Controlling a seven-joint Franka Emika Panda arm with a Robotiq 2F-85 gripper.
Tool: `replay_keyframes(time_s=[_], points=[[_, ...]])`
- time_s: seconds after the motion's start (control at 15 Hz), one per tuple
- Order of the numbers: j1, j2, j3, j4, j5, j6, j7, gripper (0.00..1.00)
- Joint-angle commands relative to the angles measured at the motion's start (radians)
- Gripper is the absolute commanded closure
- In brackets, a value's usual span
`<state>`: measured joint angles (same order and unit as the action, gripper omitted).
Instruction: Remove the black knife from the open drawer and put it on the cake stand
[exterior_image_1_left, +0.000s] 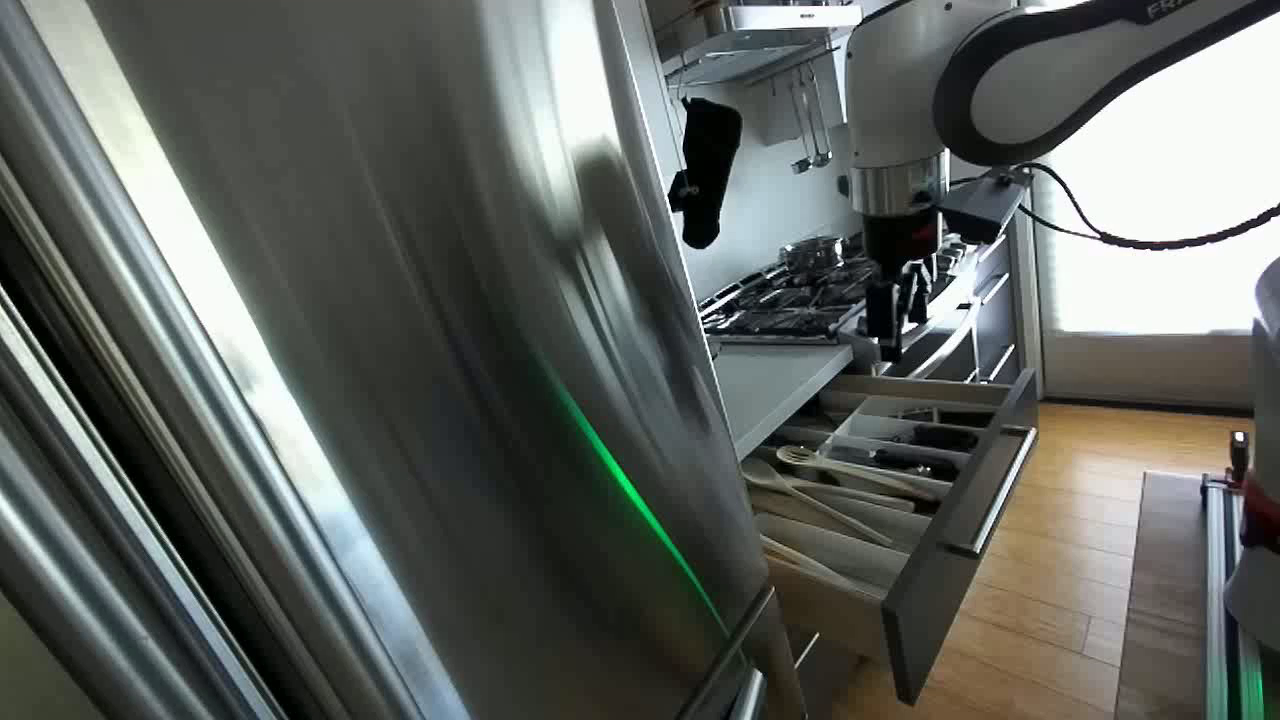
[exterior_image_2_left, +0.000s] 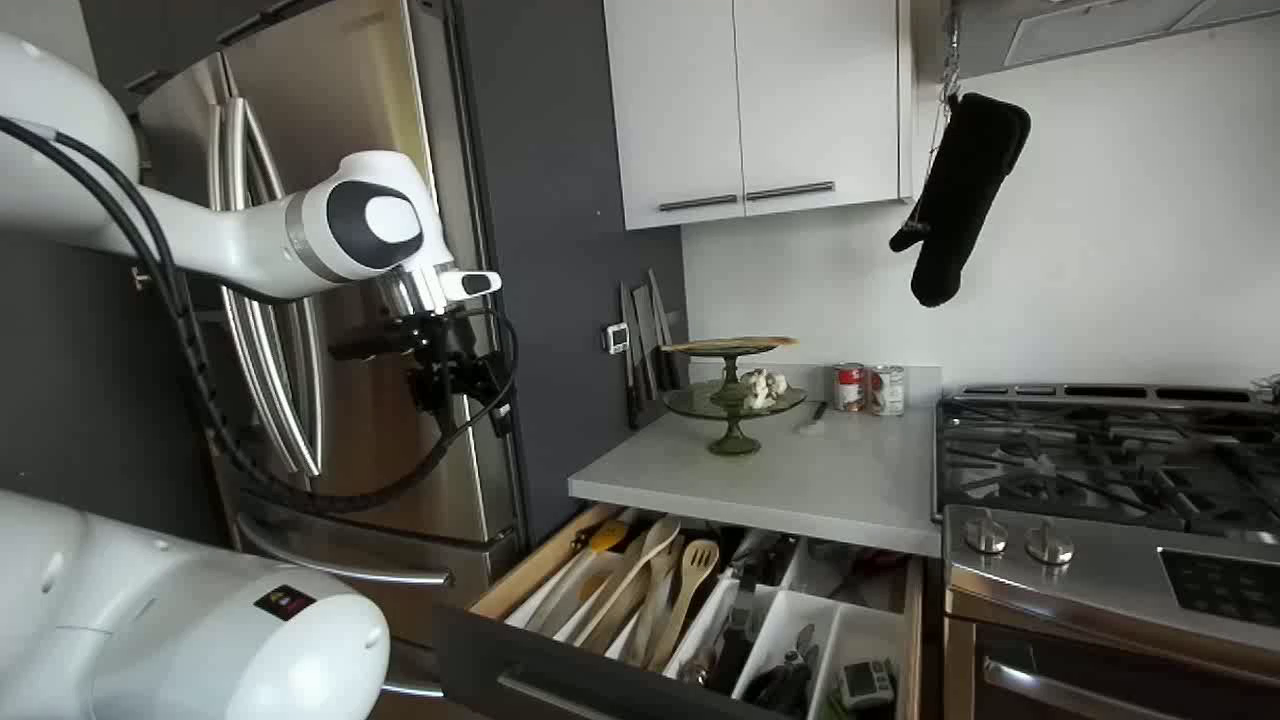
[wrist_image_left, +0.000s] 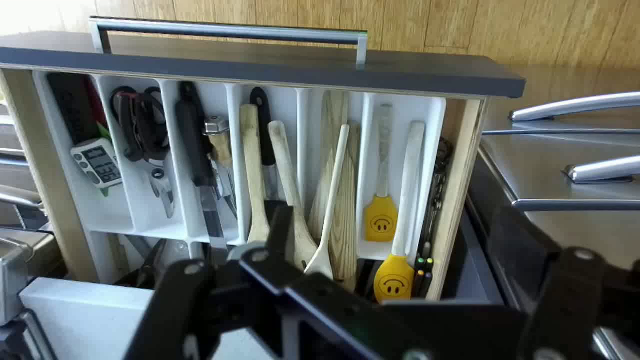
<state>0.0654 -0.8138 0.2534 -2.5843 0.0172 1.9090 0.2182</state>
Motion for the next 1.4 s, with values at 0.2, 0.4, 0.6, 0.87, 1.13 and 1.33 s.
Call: replay_keyframes(time_s=[0.2,0.4,0.6,0.87,1.13,1.33], points=[[0.014,0.004,-0.011,0.002,-0.010,-0.002,0.009,0.00],[0.014,0.004,-0.011,0.002,-0.010,-0.002,0.009,0.00],[0.014,0.004,-0.011,0.002,-0.010,-0.002,0.009,0.00],[0.014,0.004,-0.011,0.002,-0.010,-0.002,0.009,0.00],[-0.018,0.069,-0.073,0.000,-0.016,0.030,-0.035,0.00],[-0.044,0.119,-0.147,-0.017,-0.030,0.089,-0.106,0.00]])
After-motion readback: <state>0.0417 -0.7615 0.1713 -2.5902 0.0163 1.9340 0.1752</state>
